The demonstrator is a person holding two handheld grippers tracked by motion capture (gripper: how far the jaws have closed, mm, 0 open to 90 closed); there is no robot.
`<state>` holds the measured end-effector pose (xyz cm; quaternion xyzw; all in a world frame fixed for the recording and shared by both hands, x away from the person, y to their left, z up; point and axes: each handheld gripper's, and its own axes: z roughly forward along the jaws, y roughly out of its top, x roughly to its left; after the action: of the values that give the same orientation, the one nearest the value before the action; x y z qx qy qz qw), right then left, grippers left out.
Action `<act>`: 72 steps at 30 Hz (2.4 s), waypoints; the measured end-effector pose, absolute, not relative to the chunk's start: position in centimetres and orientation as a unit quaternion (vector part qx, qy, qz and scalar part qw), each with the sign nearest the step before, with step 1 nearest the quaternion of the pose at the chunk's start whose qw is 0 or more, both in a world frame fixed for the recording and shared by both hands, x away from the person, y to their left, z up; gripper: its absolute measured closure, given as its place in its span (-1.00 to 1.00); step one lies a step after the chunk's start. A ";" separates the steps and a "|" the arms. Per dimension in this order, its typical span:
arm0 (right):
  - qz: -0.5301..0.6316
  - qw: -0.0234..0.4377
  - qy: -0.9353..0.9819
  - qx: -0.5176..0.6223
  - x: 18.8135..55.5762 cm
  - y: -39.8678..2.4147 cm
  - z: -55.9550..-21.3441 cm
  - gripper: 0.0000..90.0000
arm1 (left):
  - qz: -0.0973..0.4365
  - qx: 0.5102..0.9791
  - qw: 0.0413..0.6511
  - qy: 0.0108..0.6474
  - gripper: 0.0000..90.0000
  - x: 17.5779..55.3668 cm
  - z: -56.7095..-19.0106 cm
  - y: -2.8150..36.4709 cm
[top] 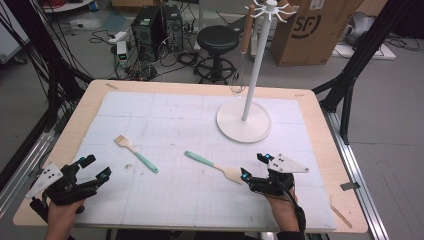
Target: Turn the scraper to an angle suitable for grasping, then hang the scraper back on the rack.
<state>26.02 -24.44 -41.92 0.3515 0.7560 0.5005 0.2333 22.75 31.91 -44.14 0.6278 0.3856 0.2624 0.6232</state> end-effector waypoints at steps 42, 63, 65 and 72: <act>0.409 0.121 0.863 0.269 33.1 -15.5 -43.2 -0.32 | 0.257 0.638 0.623 0.374 -0.59 22.4 -44.1 31.3; 0.368 0.093 0.892 0.246 33.7 -14.2 -44.1 0.76 | 0.251 0.642 0.622 0.371 -0.58 22.4 -44.3 31.0; 0.367 0.090 0.891 0.253 33.7 -14.2 -44.1 0.78 | 0.251 0.642 0.622 0.372 -0.58 22.4 -44.3 31.0; 0.363 0.086 0.890 0.263 33.7 -14.1 -43.9 0.80 | 0.249 0.642 0.622 0.373 -0.57 22.4 -44.3 31.1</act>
<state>33.66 -14.08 -43.92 0.2635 0.8896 0.3631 0.0861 22.40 31.05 -44.31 0.6419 0.3727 0.2494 0.6220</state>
